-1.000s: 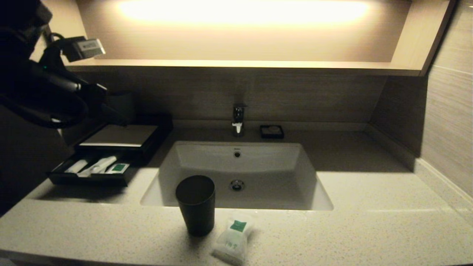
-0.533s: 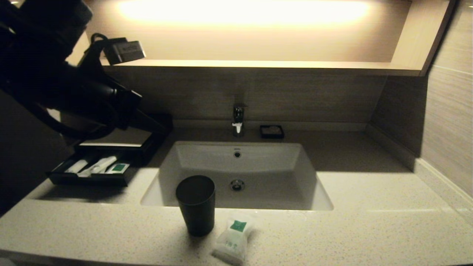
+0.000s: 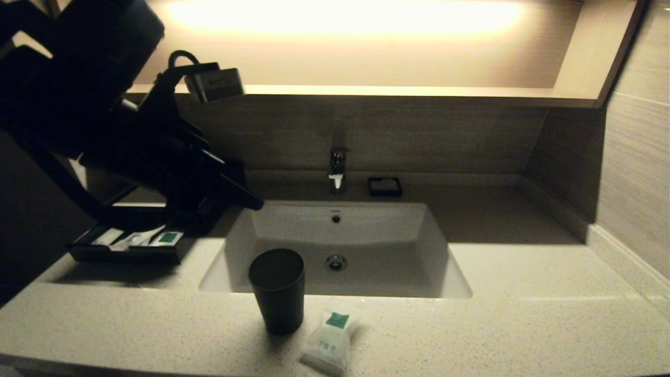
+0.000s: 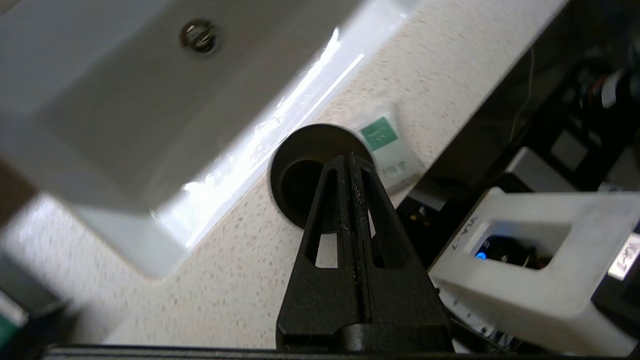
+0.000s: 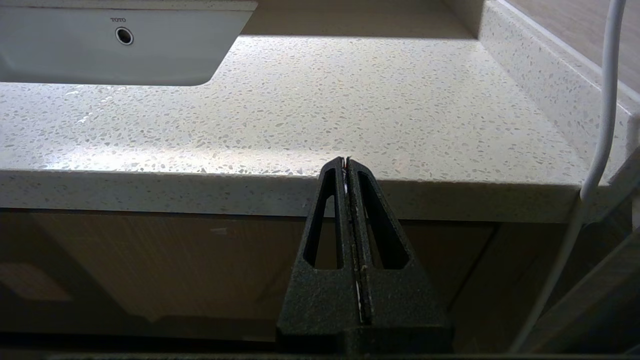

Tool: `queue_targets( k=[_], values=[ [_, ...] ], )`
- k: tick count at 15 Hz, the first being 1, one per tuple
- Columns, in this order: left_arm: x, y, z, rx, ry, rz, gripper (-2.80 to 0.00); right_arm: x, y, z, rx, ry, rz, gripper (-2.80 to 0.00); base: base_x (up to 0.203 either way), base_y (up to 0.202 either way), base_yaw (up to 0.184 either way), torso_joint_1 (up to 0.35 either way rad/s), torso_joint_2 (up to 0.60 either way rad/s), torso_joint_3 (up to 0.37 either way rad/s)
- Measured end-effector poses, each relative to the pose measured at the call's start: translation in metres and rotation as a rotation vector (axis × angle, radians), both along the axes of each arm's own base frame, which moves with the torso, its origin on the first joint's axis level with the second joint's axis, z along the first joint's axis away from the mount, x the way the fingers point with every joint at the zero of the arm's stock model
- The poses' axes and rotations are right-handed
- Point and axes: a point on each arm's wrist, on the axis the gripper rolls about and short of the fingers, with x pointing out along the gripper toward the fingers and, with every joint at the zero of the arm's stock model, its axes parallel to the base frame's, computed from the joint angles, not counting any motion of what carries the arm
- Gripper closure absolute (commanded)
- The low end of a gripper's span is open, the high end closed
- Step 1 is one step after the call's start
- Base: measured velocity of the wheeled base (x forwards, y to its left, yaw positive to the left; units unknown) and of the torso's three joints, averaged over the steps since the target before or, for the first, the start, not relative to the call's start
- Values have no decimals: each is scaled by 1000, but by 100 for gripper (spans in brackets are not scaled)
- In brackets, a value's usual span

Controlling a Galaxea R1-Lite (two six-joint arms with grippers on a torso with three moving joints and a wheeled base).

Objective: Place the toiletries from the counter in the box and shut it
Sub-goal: Pick up the cup

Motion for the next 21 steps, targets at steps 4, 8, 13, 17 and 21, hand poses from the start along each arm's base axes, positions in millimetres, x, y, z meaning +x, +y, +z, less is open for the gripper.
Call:
queue_targets(
  k=[4,8,13,17,21],
  values=[
    [-3,-5,-3,22,-29,-61,0,0,0,0,0,0,0,0,0,0,0,0,0,0],
    [-5,-1,-5,66,-20,-17,0,0,0,0,0,0,0,0,0,0,0,0,0,0],
    [2,1,-15,168,38,136,-280,0,0,0,0,0,0,0,0,0,0,0,0,0],
    [13,-10,-18,132,115,256,-280,0,0,0,0,0,0,0,0,0,0,0,0,0],
    [22,-19,-27,168,132,282,-280,0,0,0,0,0,0,0,0,0,0,0,0,0]
  ],
)
